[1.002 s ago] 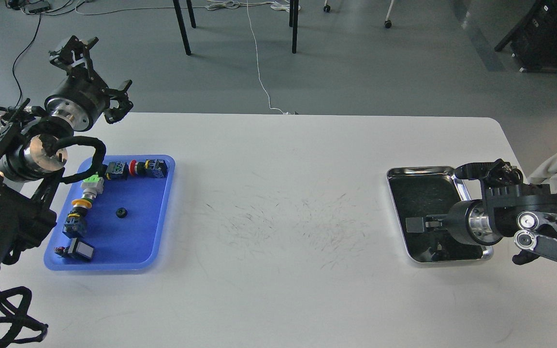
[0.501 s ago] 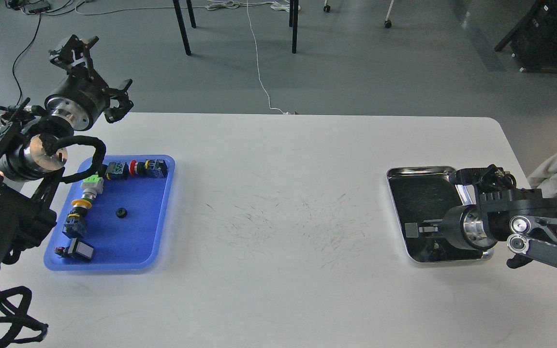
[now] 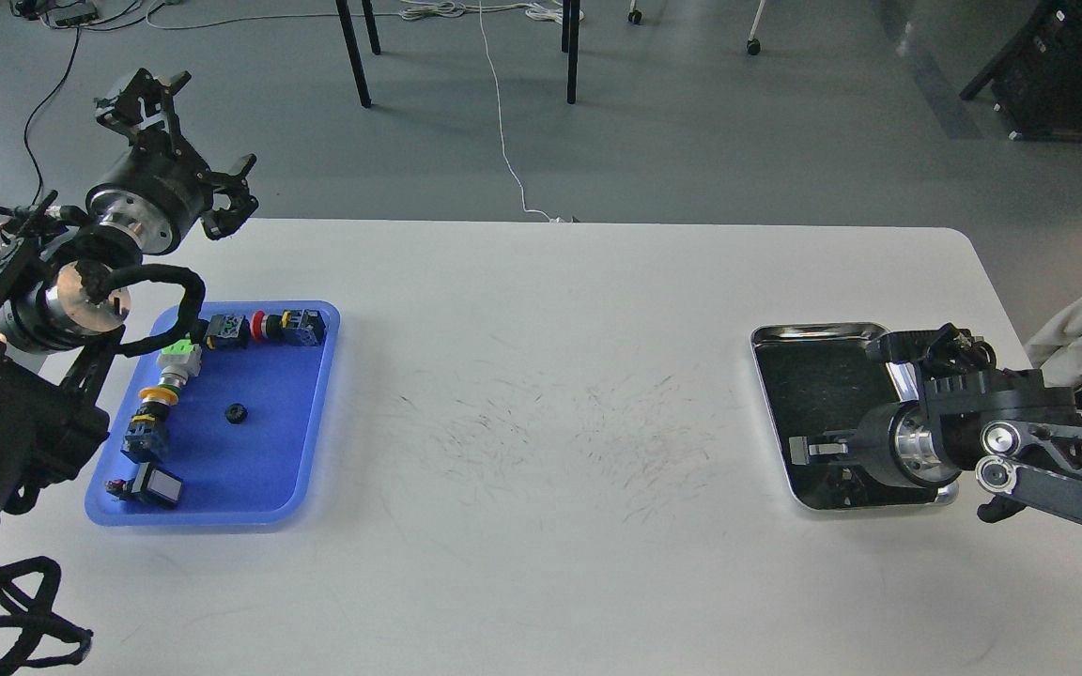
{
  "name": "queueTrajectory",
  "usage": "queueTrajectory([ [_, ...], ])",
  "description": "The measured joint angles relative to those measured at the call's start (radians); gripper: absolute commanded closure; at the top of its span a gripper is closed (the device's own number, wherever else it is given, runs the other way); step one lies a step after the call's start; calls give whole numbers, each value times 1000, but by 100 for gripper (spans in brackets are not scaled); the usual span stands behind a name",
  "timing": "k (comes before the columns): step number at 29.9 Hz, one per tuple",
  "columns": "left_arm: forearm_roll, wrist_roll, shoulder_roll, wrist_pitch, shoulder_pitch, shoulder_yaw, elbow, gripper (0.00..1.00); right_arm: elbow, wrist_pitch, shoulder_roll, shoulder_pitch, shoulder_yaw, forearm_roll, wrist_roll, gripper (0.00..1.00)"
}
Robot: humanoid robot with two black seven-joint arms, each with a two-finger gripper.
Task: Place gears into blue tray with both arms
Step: 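Carry the second gear to the table center and release it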
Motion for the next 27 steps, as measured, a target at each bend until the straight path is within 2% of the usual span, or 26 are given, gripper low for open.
queueTrajectory([
  [3,0,0,0,0,0,0,0,1,0,1,1,2,0,0,0,86],
  [7,0,0,2,0,0,1,0,1,0,2,2,4,0,0,0,95],
  [17,1,0,5,0,0,1,0,1,20,5,-5,37,14,11,0,96],
  [23,2,0,5,0,-2,1,0,1,63,4,-26,141,81,17,11,96],
  [27,2,0,5,0,-3,0,0,1,63,-4,9,242,99,45,34,96],
])
